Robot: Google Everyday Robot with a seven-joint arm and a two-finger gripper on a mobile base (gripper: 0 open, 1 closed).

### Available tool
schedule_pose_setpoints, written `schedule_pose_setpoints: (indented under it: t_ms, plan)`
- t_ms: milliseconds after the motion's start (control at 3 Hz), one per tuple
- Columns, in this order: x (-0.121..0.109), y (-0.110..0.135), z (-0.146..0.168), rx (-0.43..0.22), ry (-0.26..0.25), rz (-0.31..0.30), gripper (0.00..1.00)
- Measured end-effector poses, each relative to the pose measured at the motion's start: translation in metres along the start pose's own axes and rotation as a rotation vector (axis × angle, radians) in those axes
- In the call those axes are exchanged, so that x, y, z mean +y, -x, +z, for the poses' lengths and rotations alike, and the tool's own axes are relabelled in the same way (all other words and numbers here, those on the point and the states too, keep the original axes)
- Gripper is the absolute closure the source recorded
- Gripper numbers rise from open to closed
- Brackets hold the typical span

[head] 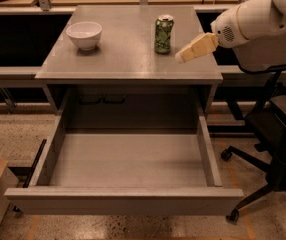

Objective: Place green can into top drawer

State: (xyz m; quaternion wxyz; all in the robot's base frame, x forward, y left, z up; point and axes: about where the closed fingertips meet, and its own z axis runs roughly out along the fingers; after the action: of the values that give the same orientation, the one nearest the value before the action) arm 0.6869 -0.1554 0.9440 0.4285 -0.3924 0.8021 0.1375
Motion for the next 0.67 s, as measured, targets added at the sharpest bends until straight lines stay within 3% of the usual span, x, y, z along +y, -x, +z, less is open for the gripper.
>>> schedule_pose_setpoints:
  t_ms: [333, 667]
  plan:
    - [-0.0263, 0.0173, 0.0406, -0.051, -0.014, 0.033, 0.0]
    - [-0.0259, 0.0171, 0.0417, -0.05, -0.014, 0.034, 0.0]
